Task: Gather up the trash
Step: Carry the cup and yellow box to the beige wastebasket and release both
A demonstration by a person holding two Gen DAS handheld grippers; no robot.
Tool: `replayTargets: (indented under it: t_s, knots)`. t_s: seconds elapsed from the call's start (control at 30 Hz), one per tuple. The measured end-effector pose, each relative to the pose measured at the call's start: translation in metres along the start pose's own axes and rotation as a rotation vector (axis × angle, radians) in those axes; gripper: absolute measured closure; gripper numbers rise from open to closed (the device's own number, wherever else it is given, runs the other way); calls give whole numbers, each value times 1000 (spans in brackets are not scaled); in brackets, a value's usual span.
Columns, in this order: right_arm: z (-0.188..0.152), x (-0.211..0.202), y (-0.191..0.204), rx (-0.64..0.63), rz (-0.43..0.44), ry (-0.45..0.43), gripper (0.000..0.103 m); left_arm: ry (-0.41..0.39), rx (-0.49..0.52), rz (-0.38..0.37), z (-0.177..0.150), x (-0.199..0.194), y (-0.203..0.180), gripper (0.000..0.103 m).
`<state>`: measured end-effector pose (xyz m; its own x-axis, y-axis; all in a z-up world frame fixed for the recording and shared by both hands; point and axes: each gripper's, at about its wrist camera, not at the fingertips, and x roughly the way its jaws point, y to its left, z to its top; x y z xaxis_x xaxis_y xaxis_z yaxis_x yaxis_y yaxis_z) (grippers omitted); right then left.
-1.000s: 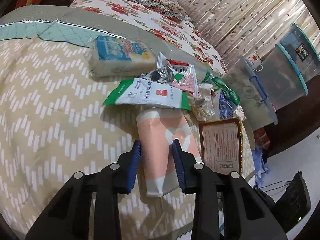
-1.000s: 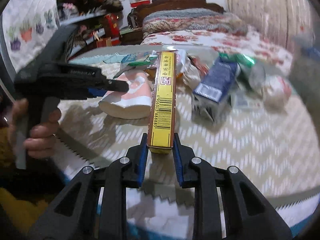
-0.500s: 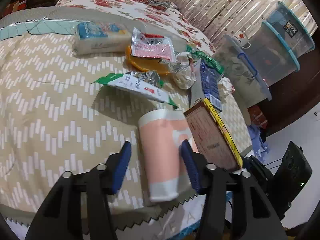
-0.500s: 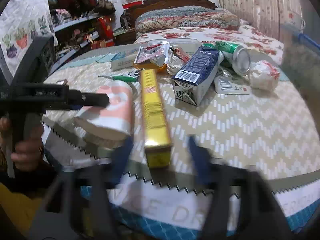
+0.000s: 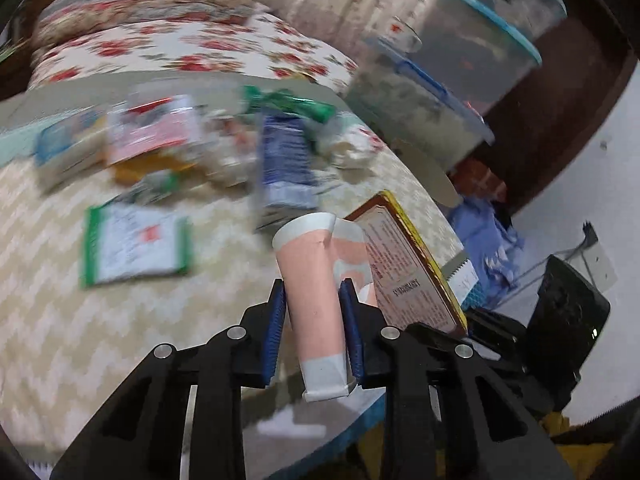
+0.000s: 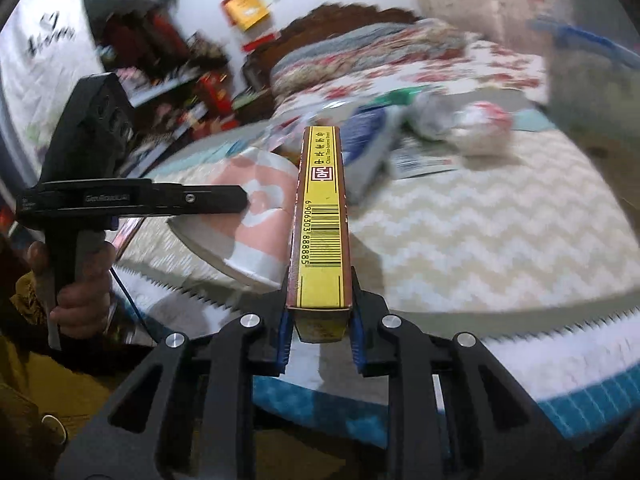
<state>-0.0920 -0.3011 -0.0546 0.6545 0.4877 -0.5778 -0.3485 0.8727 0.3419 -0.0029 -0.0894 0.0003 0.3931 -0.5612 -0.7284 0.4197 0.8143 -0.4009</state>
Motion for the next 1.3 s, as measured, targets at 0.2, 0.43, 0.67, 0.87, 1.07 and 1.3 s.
replayTargets:
  t_s: [0.2, 0.43, 0.67, 0.87, 1.07, 1.3]
  knots:
    - [2, -35, -73, 197, -143, -115, 77, 54, 132, -43, 52, 70, -70, 77]
    - [21, -59, -185, 516, -238, -199, 77, 116, 157, -105, 114, 175, -146, 77]
    - [66, -49, -282, 673, -327, -217, 75, 123, 137, -79, 177, 265, -195, 66]
    - [68, -49, -312, 698, -356, -185, 44, 145, 77, -18, 196, 296, -193, 54]
    - [51, -68, -279, 662, -347, -272, 43, 90, 58, -140, 179, 223, -165, 54]
    - [62, -49, -212, 557, -207, -253, 55, -160, 92, -108, 147, 70, -94, 54]
